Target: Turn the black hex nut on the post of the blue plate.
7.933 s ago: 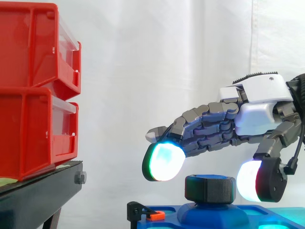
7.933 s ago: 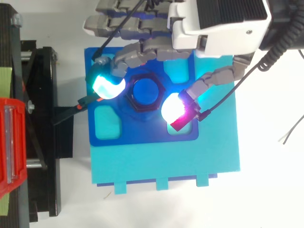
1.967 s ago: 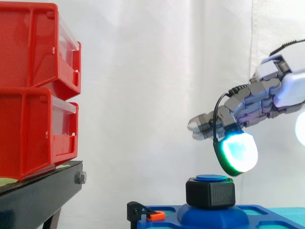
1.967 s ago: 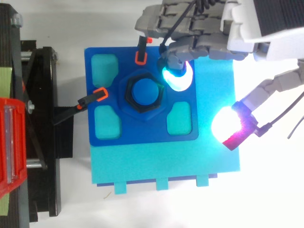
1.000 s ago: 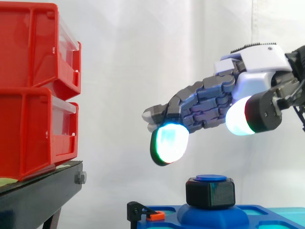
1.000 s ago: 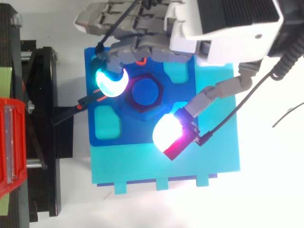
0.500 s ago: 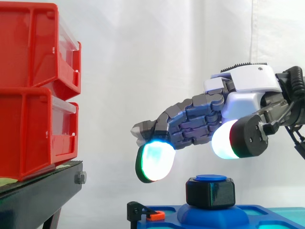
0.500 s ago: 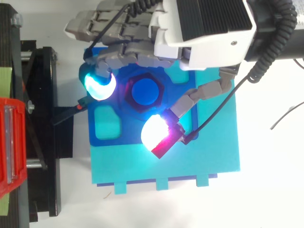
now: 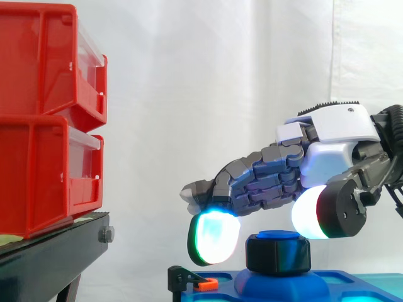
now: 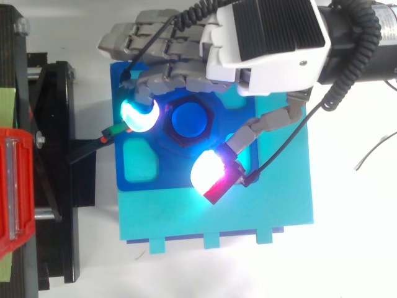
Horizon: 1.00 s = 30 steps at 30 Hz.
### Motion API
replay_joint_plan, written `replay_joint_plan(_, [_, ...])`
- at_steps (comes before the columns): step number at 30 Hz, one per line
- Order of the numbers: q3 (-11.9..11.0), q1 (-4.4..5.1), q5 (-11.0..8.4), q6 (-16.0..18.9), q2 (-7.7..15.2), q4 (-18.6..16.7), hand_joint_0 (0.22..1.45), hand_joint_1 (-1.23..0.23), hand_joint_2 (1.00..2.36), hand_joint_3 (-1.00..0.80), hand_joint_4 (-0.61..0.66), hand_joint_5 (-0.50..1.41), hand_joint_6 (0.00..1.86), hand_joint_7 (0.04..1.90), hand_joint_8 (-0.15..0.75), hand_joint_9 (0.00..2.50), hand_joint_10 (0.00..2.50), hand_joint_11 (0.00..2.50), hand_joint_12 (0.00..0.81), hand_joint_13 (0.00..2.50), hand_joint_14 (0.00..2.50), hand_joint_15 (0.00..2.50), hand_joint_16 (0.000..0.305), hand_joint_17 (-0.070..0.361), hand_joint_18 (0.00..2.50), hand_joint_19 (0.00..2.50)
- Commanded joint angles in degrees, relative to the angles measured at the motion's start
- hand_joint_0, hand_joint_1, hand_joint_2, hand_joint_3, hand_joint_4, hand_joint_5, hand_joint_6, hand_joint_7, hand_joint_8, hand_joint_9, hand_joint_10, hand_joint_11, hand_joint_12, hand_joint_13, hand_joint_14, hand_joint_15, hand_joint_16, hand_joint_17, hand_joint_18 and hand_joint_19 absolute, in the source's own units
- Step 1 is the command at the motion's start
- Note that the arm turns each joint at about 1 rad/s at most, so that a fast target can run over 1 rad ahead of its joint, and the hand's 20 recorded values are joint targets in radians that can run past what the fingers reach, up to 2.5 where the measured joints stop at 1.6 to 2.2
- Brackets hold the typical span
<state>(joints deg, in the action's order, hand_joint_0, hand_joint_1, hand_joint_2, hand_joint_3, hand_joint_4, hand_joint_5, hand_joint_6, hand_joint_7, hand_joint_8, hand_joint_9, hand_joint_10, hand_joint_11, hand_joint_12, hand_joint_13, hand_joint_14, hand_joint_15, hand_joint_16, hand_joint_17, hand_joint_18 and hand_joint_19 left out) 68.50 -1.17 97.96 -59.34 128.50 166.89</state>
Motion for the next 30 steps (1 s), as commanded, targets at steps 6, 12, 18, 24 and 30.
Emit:
replay_joint_plan(6, [0.1, -0.32, 0.57, -0.1, 0.0, 0.5, 0.39, -0.63, 1.00, -0.50, 0.23, -0.25, 0.50, 0.85, 0.184, 0.00, 0.00, 0.00, 0.330, 0.00, 0.00, 0.00, 0.049, 0.111, 0.00, 0.00])
replay_joint_plan(12, [0.1, -0.68, 1.62, -0.1, 0.0, 0.8, 0.39, -0.62, 1.00, -0.50, 0.25, -0.24, 0.50, 0.89, 0.184, 0.00, 0.00, 0.00, 0.329, 0.00, 0.00, 0.00, 0.049, 0.110, 0.00, 0.00])
replay_joint_plan(18, [0.1, -1.12, 2.15, -0.1, 0.0, 0.7, 0.39, -0.61, 1.00, -0.50, 0.26, -0.24, 0.50, 0.91, 0.185, 0.00, 0.00, 0.00, 0.328, 0.00, 0.00, 0.00, 0.049, 0.110, 0.00, 0.00])
replay_joint_plan(24, [0.1, -1.99, 3.29, -0.5, 0.0, 0.6, 0.39, -0.60, 1.00, -0.50, 0.26, -0.24, 0.50, 0.91, 0.186, 0.00, 0.00, 0.00, 0.329, 0.00, 0.00, 0.00, 0.049, 0.111, 0.00, 0.00])
replay_joint_plan(30, [0.1, -2.52, 3.73, -0.6, 0.0, 0.5, 0.39, -0.60, 1.00, -0.50, 0.26, -0.23, 0.50, 0.92, 0.186, 0.00, 0.00, 0.00, 0.328, 0.00, 0.00, 0.00, 0.049, 0.110, 0.00, 0.00])
